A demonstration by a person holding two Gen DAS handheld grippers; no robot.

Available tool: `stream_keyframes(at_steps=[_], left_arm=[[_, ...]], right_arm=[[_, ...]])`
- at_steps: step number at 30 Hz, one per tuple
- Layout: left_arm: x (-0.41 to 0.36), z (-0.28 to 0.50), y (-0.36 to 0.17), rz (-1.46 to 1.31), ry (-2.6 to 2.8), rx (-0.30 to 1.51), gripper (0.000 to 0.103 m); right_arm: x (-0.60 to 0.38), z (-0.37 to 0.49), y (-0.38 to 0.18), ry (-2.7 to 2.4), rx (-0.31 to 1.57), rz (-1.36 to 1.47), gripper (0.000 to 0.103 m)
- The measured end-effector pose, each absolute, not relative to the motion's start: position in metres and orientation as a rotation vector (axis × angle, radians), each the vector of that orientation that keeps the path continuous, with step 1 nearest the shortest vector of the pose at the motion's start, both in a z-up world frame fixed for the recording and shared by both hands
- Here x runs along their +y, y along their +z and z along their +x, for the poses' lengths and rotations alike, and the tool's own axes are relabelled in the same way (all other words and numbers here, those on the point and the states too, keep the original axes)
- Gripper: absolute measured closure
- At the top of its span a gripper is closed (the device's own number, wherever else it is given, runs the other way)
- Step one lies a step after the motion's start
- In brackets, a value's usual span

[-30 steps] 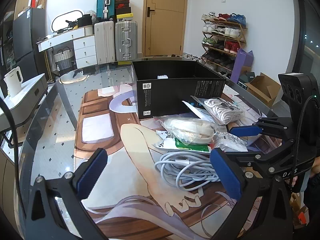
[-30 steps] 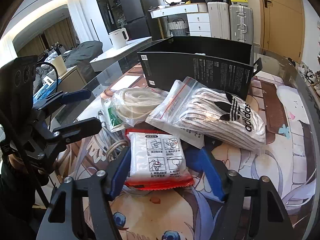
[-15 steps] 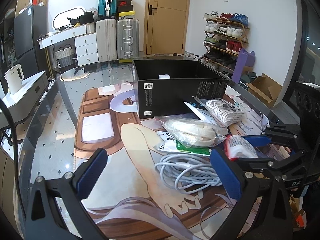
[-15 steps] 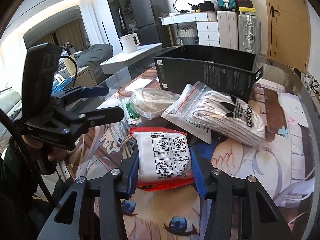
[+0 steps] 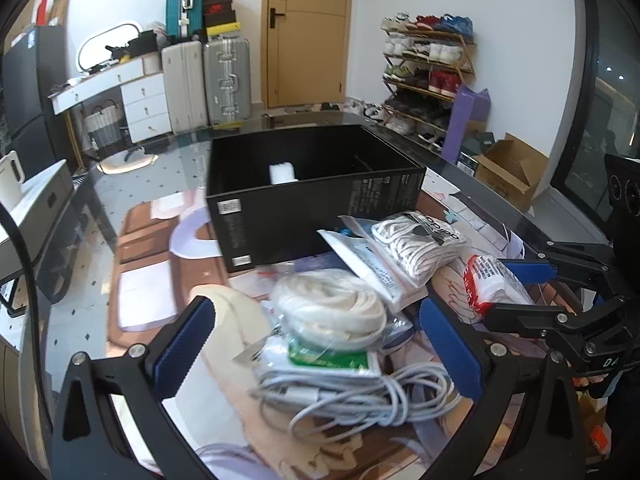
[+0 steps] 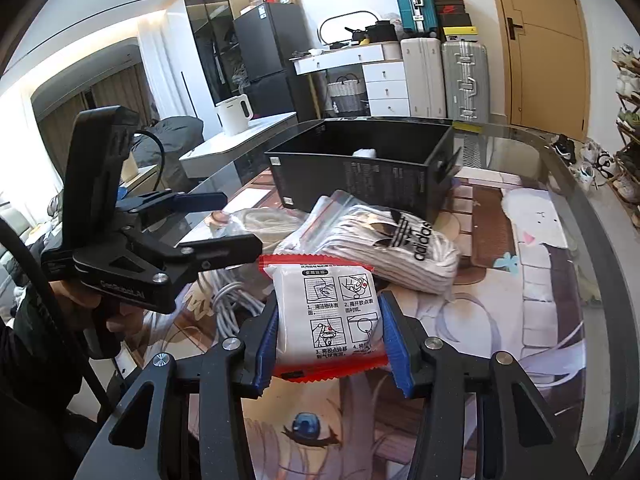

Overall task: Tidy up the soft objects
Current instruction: 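Lower the right tool onto the red-and-white printed packet and close it, then grasp the clear bag of white rope with the left tool while the right tool holds the packet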

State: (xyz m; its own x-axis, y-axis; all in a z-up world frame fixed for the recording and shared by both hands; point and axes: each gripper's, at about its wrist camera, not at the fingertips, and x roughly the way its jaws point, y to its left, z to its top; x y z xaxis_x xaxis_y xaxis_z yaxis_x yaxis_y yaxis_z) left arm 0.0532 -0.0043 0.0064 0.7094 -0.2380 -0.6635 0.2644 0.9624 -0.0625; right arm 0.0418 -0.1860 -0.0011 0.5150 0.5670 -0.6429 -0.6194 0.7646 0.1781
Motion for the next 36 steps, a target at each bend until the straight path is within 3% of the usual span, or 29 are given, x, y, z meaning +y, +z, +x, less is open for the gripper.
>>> stream_keyframes(at_steps=[9, 13, 30, 36], left_arm=[[0.001, 0.075, -0.007, -0.026, -0.293, 0.819, 0.002], [0.005, 0.078, -0.011, -0.077, -0.339, 0.844, 0.013], [0.028, 0.071, -0.009, -0.083, -0.296, 0.839, 0.014], [0.026, 0.076, -0.012, -0.089, -0.308, 0.858, 0.034]], right_arm=[[-0.194, 0.045, -0.002, 0.700, 0.746, -0.068, 0.056], [-0.194, 0.047, -0.003, 0.698, 0.750, -0.068, 0.056], [-0.188, 0.052, -0.005, 0.703, 0.752, -0.075, 0.056], [-0.186, 0.053, -0.005, 0.704, 0.754, -0.077, 0.056]])
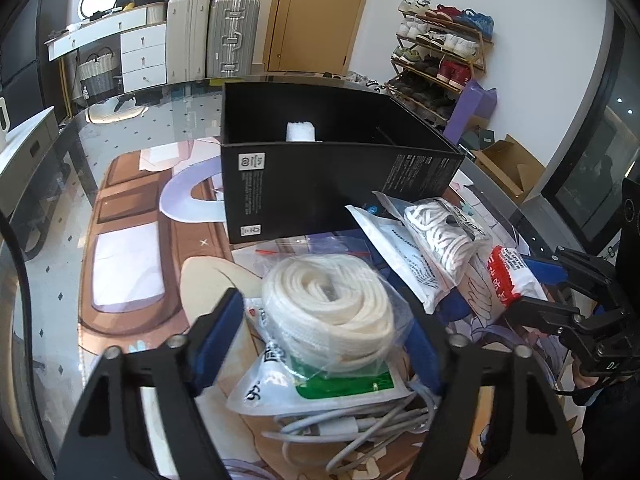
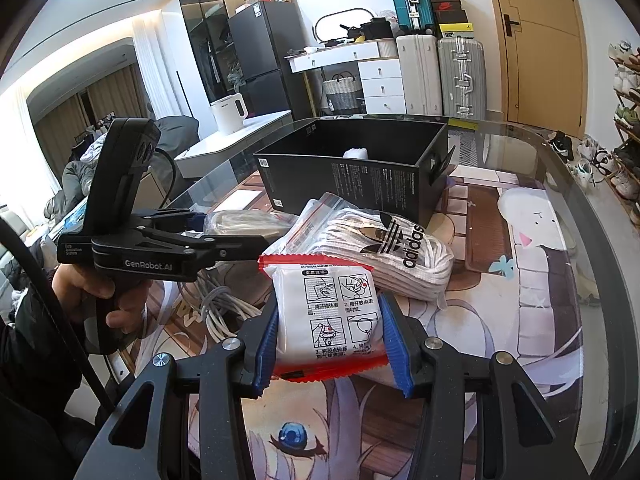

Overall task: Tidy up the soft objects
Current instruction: 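Grasp the clear bag of white rope with the left tool while the right tool holds the packet, then carry the packet and rope bag over the black box with both tools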

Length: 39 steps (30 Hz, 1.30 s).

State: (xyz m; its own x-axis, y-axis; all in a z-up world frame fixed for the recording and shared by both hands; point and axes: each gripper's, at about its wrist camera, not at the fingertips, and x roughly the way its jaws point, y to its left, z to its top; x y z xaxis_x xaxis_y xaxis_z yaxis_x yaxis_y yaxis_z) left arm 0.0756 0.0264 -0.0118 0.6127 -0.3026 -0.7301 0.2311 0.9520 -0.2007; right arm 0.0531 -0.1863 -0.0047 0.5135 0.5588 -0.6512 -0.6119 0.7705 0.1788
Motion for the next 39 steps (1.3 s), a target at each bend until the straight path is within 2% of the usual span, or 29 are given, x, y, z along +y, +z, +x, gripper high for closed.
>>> stream_keyframes(at_steps=[2, 5, 11, 39], left_arm=[[0.024, 0.075, -0.012, -0.078, -0.316, 0.858, 0.046], [0.021, 0.073, -0.010, -0.067, -0.318, 0.851, 0.054], [0.022, 0.067, -0.005, -0.059, -0.307, 0.822, 0.065], [0.046, 0.028, 0.025, -0.133, -0.271, 0.663, 0.067]], right_arm=[[-0.186, 0.054, -0.005, 0.704, 0.756, -0.077, 0.056], [-0.183, 0.055, -0.005, 0.705, 0.755, -0.081, 0.056], [-0.181, 0.056, -0.004, 0.702, 0.753, -0.082, 0.056], [-0.183, 0.056, 0.021, 0.612, 0.704, -0.060, 0.056]])
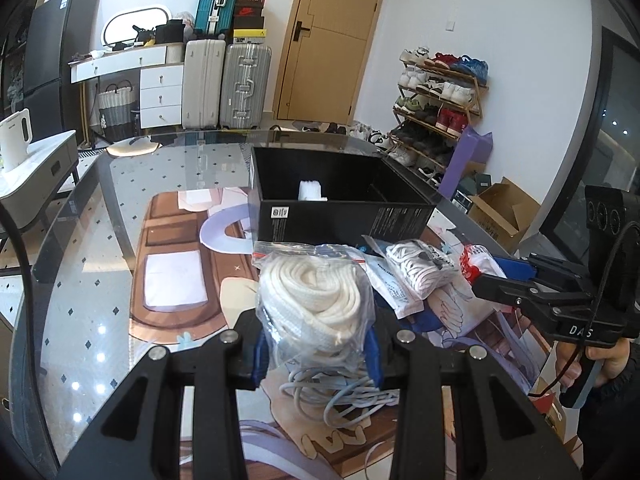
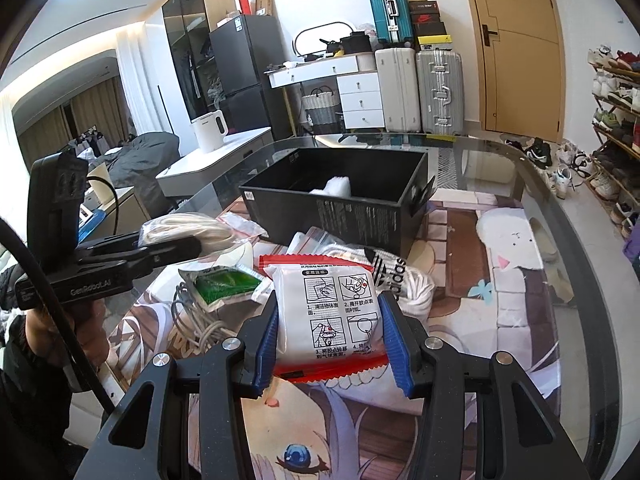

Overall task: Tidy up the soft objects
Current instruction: 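Carry the packet and rope bag over the black box with both tools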

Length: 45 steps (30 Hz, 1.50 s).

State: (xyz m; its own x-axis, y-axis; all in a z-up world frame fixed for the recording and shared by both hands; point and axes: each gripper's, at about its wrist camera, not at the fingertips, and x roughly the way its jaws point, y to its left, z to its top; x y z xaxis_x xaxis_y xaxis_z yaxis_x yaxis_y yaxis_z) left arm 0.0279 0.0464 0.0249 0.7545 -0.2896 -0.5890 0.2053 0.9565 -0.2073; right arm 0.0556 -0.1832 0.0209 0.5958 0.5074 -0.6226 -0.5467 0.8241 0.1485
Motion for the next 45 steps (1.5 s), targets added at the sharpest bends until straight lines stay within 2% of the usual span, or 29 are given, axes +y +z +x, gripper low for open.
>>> stream_keyframes(at_steps=[21, 45], left_arm=[[0.051, 0.031, 0.059, -0.151, -0.245, 0.547, 0.067], [0.041, 0.084, 0.081, -0.085, -0.218, 0.466, 0.067]], right_arm=[[-0.174, 0.075, 0.060, 0.588, 0.619, -0.067, 0.056], [-0.162, 0.129, 0.087, 0.584, 0.580, -0.049, 0.056]])
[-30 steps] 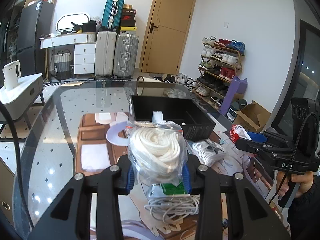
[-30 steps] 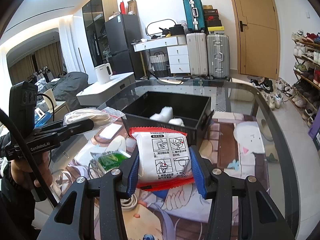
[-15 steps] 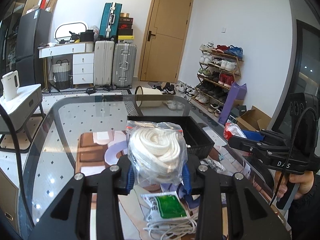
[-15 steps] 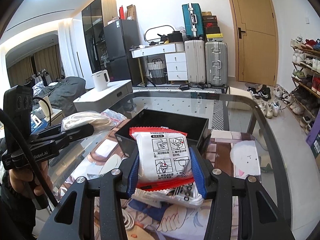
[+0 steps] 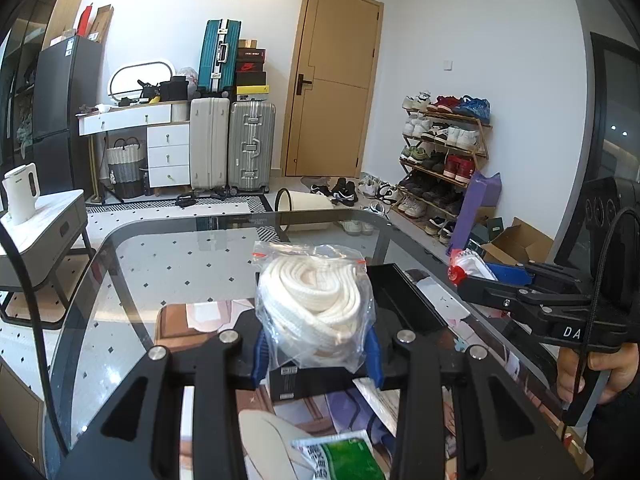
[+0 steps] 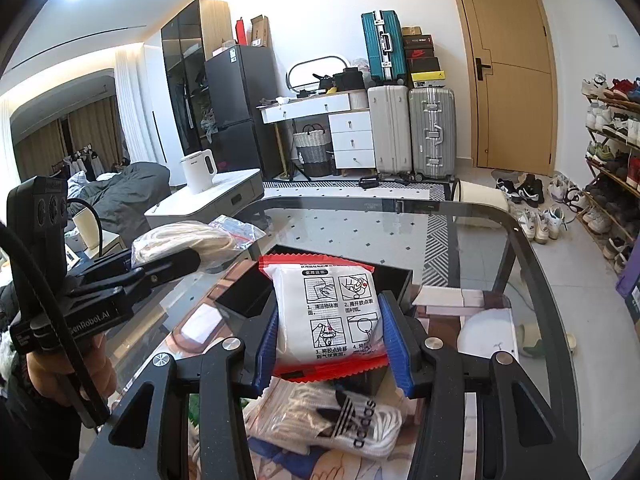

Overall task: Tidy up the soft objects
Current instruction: 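Carry the packet and rope bag over the black box with both tools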

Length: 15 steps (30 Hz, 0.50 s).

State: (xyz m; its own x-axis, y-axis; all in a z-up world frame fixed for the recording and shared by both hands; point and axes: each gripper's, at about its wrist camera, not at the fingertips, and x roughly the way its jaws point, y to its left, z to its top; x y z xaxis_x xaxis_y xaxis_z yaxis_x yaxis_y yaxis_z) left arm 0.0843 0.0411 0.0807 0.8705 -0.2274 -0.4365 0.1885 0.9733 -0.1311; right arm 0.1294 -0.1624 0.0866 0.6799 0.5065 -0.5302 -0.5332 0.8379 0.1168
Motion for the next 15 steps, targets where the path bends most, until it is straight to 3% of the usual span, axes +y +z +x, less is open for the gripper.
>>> stream_keyframes(at_steps=[15], left_arm=[[0.033, 0.122, 0.067, -0.084, -0.235, 0.474, 0.067]], right_arm=[[-0.146, 0.177, 0.076, 0.589, 0.627, -0.036, 0.056]])
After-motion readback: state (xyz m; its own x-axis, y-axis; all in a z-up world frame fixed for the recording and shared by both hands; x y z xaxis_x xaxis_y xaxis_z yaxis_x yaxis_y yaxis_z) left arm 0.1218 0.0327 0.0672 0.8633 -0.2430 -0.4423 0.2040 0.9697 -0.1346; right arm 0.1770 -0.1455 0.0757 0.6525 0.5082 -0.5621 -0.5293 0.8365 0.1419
